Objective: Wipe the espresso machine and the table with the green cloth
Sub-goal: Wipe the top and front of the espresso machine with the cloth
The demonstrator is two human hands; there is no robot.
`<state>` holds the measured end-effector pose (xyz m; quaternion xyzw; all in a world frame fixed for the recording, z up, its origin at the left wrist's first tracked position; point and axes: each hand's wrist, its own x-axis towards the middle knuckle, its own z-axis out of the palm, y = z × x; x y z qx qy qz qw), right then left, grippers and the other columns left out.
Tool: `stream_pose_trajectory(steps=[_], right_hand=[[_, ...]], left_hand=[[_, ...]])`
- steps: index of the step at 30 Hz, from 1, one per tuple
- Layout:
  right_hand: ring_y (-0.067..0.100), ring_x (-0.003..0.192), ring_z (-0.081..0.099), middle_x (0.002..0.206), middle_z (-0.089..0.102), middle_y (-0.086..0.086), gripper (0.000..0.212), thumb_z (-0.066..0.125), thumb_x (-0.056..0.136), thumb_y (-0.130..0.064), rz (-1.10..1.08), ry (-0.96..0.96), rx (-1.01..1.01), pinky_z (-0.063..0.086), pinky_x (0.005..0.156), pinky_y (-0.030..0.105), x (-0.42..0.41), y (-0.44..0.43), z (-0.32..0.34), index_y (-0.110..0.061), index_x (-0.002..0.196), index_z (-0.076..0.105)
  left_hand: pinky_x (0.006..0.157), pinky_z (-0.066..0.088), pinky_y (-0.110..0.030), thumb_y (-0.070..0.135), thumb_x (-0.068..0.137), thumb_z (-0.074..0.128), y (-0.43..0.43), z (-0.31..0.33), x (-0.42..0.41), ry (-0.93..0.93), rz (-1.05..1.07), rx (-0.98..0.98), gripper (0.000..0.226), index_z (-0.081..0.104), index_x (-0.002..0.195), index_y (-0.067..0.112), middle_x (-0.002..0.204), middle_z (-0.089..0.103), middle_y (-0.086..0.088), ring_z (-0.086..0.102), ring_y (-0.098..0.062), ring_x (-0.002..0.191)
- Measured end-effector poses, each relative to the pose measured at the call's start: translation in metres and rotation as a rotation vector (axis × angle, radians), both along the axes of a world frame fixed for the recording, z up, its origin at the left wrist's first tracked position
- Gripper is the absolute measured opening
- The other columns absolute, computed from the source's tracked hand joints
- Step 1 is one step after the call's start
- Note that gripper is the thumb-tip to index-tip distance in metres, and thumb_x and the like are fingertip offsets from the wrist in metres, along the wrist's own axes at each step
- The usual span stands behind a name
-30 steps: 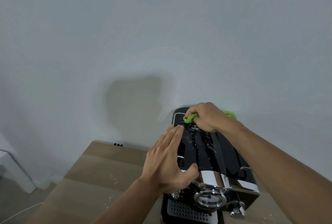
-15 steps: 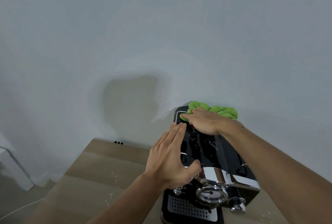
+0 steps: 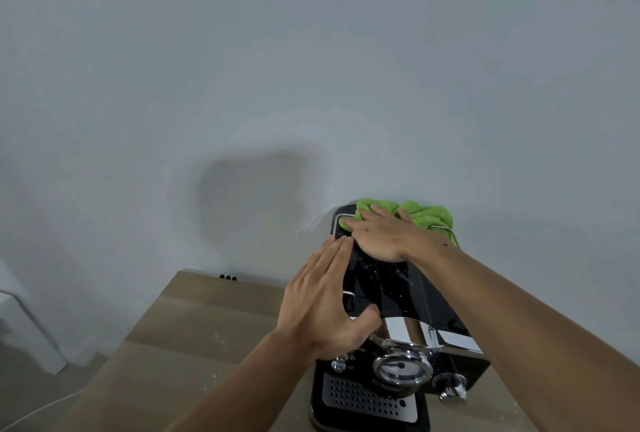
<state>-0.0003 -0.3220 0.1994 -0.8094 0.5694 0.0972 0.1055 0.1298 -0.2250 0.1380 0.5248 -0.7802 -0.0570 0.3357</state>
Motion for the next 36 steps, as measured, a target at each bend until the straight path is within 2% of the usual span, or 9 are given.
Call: stream_pose_trajectory(steps=[3,6,11,16,18,20,22,27,36], right_hand=[[0.020,0.149,-0.002,0.161,0.006,-0.002,0.048,0.013,0.102,-0.035,0.054,-0.016,0.044,-0.002,0.118,0.053,-0.006,0.001,0.007,-0.038,0.149,0.020],[0.017,0.148,0.007,0.160,0.015,-0.005,0.045,0.020,0.103,-0.034,0.088,-0.112,0.080,0.005,0.120,0.042,-0.023,0.003,0.010,-0.038,0.146,0.033],[0.016,0.126,0.027,0.135,0.034,-0.008,0.049,0.033,0.098,-0.019,0.032,-0.217,-0.125,0.022,0.107,0.040,-0.027,-0.001,-0.006,-0.051,0.130,0.050],[0.018,0.118,0.039,0.123,0.050,-0.007,0.051,0.038,0.094,-0.009,0.124,-0.211,-0.210,0.037,0.098,0.042,-0.021,0.002,-0.003,-0.040,0.131,0.054],[0.018,0.130,0.039,0.134,0.050,-0.004,0.050,0.039,0.095,-0.008,0.195,-0.223,-0.153,0.033,0.107,0.039,-0.028,0.012,-0.001,-0.031,0.137,0.050],[0.012,0.144,0.021,0.154,0.032,-0.007,0.051,0.034,0.098,-0.012,0.212,-0.156,-0.045,0.015,0.117,0.033,-0.033,0.019,0.003,-0.029,0.146,0.036],[0.009,0.147,0.005,0.160,0.012,-0.010,0.052,0.028,0.100,-0.018,0.183,-0.076,0.031,0.002,0.120,0.038,-0.027,0.017,0.007,-0.032,0.151,0.024],[0.011,0.148,-0.001,0.161,0.002,-0.010,0.054,0.022,0.100,-0.024,0.181,-0.023,0.068,-0.003,0.118,0.049,-0.016,0.013,0.005,-0.036,0.152,0.014],[0.013,0.148,-0.005,0.161,-0.005,-0.012,0.056,0.021,0.099,-0.027,0.191,0.028,0.082,-0.006,0.118,0.050,-0.012,0.001,0.003,-0.037,0.152,0.006]], left_hand=[[0.107,0.002,-0.012,0.060,0.067,0.033,0.002,0.000,0.001,-0.017,-0.002,0.009,0.095,0.014,0.151,0.020,0.158,0.016,0.008,0.001,0.002,0.141],[0.108,0.005,-0.015,0.060,0.067,0.033,0.002,0.000,0.001,-0.021,0.003,0.015,0.095,0.014,0.151,0.019,0.157,0.017,0.008,0.004,-0.003,0.144],[0.107,0.002,-0.013,0.060,0.068,0.034,0.001,0.000,0.001,-0.017,0.009,0.022,0.095,0.015,0.151,0.019,0.157,0.017,0.008,0.006,-0.003,0.144],[0.107,0.002,-0.013,0.059,0.069,0.034,0.000,-0.001,0.002,-0.016,-0.003,0.036,0.094,0.012,0.151,0.020,0.158,0.013,0.008,0.000,0.004,0.139],[0.109,0.002,-0.014,0.059,0.071,0.032,0.000,0.000,0.003,-0.020,-0.011,0.058,0.092,0.009,0.151,0.021,0.159,0.008,0.009,-0.001,0.004,0.139],[0.111,0.002,-0.016,0.058,0.076,0.028,-0.001,0.001,0.004,-0.029,-0.021,0.070,0.087,0.004,0.152,0.022,0.159,0.003,0.009,-0.002,0.001,0.142],[0.113,0.002,-0.018,0.053,0.084,0.028,-0.004,0.003,0.006,-0.039,-0.032,0.093,0.078,0.001,0.151,0.023,0.159,0.000,0.008,-0.003,-0.001,0.143],[0.110,-0.004,-0.014,0.041,0.098,0.030,-0.005,0.010,0.014,-0.125,-0.076,0.134,0.065,0.000,0.152,0.021,0.159,-0.002,0.007,-0.005,0.000,0.143],[0.113,-0.005,-0.017,0.067,0.084,0.006,-0.007,0.011,0.028,-0.305,-0.055,0.180,0.080,-0.002,0.151,0.023,0.158,-0.008,0.010,-0.009,0.001,0.142]])
